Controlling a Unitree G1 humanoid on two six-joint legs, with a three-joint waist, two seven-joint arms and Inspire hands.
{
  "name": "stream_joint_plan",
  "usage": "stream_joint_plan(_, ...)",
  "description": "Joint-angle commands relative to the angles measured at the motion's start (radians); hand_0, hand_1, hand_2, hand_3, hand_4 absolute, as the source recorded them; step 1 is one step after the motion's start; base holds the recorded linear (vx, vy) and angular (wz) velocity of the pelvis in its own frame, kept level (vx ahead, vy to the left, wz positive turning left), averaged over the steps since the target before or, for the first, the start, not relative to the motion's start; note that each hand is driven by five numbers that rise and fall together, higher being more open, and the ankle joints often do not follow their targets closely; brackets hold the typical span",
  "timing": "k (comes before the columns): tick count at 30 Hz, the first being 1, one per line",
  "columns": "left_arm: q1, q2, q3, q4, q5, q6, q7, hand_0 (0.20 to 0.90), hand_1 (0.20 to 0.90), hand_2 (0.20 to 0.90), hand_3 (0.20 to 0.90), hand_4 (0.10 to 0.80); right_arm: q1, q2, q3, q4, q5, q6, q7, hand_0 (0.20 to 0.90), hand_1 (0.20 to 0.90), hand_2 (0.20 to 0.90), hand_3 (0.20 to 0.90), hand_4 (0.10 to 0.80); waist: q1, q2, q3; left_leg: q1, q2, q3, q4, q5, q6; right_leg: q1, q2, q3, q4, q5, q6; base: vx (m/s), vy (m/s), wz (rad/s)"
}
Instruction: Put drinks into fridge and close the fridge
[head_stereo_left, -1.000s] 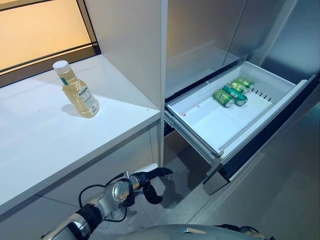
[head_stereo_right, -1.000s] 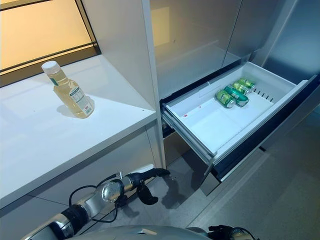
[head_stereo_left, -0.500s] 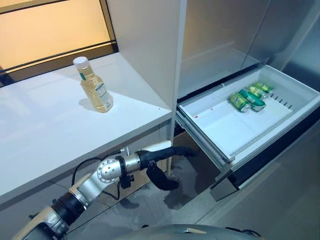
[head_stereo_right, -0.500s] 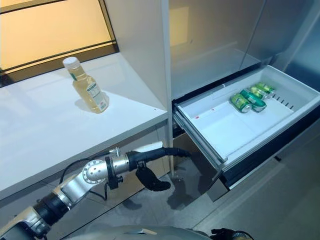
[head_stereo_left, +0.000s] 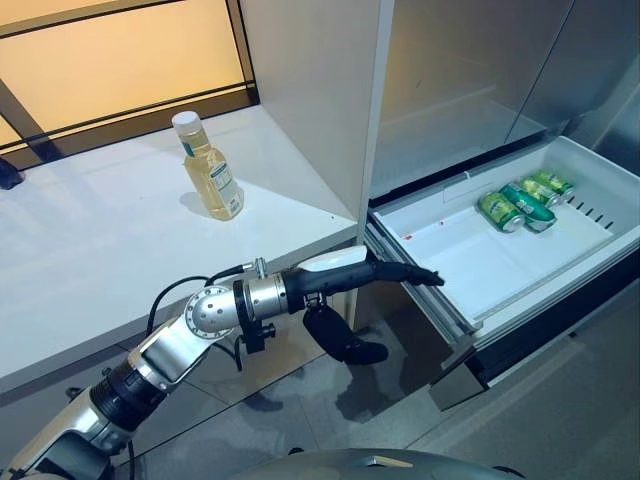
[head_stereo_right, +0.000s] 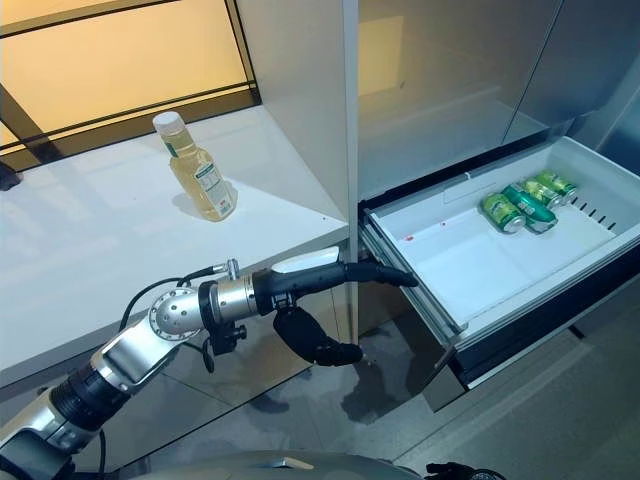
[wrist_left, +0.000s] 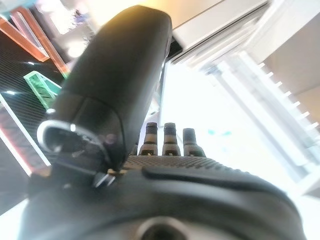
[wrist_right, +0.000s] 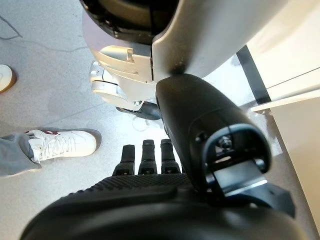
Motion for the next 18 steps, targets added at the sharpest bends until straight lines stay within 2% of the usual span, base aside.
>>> stream_joint_plan(1, -0.148, -0.057, 0.129, -0.082, -0.141, -0.112, 0.095, 0.900, 0.900, 0.900, 0.900, 0.800, -0.020, 0.059, 0.026, -0.001, 0.030, -0.021, 0.017, 0.900, 0.900, 0.900, 0.900, 0.800, 0.022, -0.008, -0.025, -0.024, -0.038, -0.024, 0.002, -0.081, 0.038, -0.091, -0.017, 0.025, 0.002, 0.081, 0.084, 0.000, 0.000, 0.00)
stream_joint_plan(9, -0.110, -0.092, 0.270, -0.072, -0.171, -0.198, 0.197, 0.900, 0.900, 0.900, 0.900, 0.800, -0.001, 0.068, 0.022, -0.002, 0.028, -0.035, 0.015, 0.900, 0.900, 0.900, 0.900, 0.800, 0.032, -0.018, -0.026, -0.020, -0.041, -0.040, 0.002, -0.083, 0.038, -0.084, -0.015, 0.027, 0.004, 0.073, 0.075, 0.004, -0.001, 0.01)
stream_joint_plan(18, -0.050, -0.100, 0.423, -0.052, -0.111, -0.303, 0.381, 0.900, 0.900, 0.900, 0.900, 0.800, 0.014, 0.070, 0.006, -0.001, 0.035, -0.043, 0.020, 0.900, 0.900, 0.900, 0.900, 0.800, 0.047, -0.025, -0.028, -0.011, -0.042, -0.054, 0.002, -0.089, 0.035, -0.072, -0.015, 0.020, 0.002, 0.064, 0.071, 0.011, -0.003, 0.03)
